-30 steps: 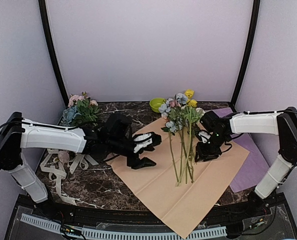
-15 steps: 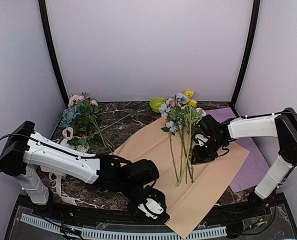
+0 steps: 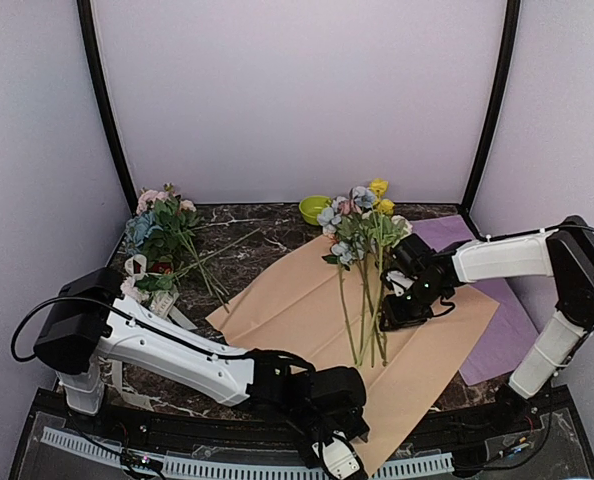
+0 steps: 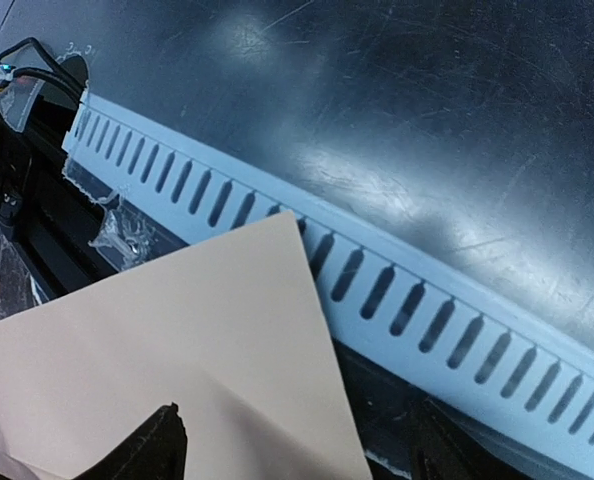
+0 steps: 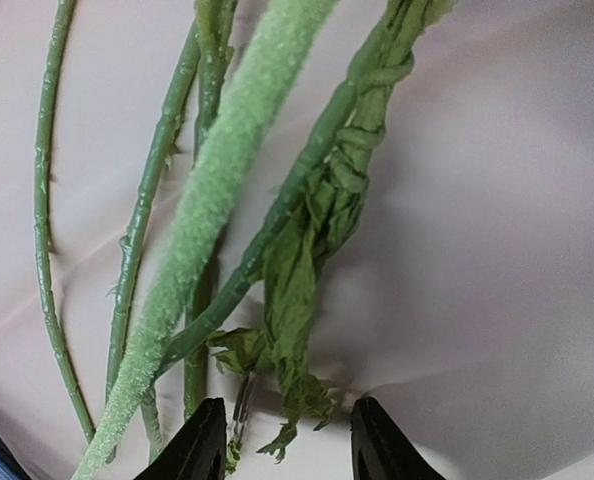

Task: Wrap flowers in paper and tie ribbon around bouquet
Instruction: Pick up the bottom corner of the flattened wrapping paper from the center of the board.

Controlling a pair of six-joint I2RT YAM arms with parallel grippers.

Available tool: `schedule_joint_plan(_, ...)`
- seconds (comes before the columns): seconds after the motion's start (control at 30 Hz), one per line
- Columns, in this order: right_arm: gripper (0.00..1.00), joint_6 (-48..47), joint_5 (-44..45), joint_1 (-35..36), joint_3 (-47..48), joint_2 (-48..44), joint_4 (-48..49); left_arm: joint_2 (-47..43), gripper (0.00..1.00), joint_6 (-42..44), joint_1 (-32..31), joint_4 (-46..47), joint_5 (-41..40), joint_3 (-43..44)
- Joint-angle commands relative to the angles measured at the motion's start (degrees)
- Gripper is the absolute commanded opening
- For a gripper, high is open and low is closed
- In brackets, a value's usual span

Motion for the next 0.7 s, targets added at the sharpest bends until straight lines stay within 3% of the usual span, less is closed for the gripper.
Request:
schedule_joint_plan(0.0,0.43,0.5,2.1,1.0,-3.0,0.8,2.9,2.6,0.77,0.2,-1.2,-1.9,-2.8,3.0)
schedule_joint_plan(0.2,0.43,1.1,2.0,0.9,-6.1,-0.6,5.3,2.9,0.72,-0.5,-1.4,1.3,-5.4,2.3)
schedule_joint_plan(0.43,0.43,0.9,1.0,0.9,-7.4,-0.1,6.6,0.8,0.5,-5.3,-1.7,13.8,-11.6,-1.9)
schedule_joint_plan(0.67,0.43,0.5,1.1,0.9,-7.4,-1.1,5.8,0.5,0.41,-7.4,-1.8,14.8,-10.6,-2.4)
